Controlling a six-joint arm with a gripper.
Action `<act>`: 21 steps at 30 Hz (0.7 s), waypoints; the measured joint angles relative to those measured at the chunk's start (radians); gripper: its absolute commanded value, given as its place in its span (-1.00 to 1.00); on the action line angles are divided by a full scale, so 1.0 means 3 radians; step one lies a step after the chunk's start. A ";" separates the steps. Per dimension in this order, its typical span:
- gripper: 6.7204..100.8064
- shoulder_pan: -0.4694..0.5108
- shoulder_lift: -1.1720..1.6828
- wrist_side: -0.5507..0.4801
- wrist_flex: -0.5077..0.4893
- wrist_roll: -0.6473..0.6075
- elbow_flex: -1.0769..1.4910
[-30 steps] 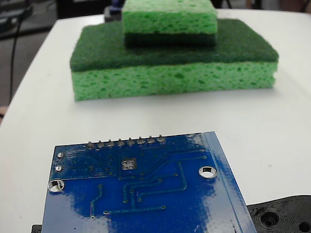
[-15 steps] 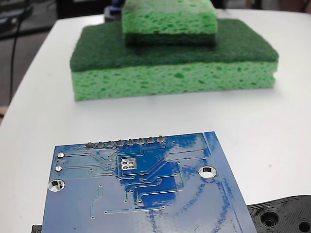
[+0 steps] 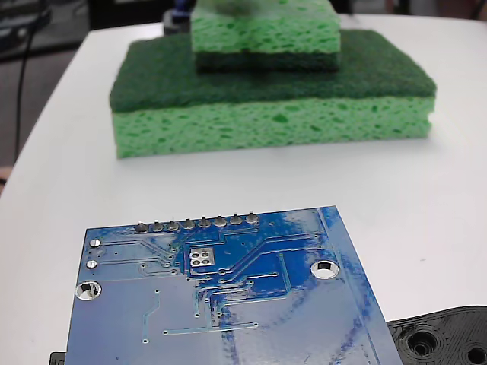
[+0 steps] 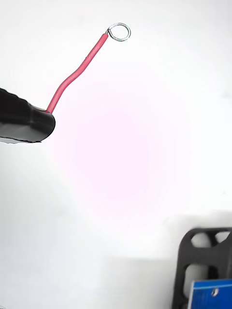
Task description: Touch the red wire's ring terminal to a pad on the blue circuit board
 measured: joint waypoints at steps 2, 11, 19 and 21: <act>0.99 0.0061 0.0000 -0.0087 0.0036 -0.0015 0.0000; 0.99 0.0026 0.0000 0.0005 0.0097 -0.0082 0.0097; 0.99 -0.0087 0.0000 0.0194 0.0036 0.0056 0.0118; 0.99 -0.0230 0.0000 0.0337 0.0015 0.0118 0.0123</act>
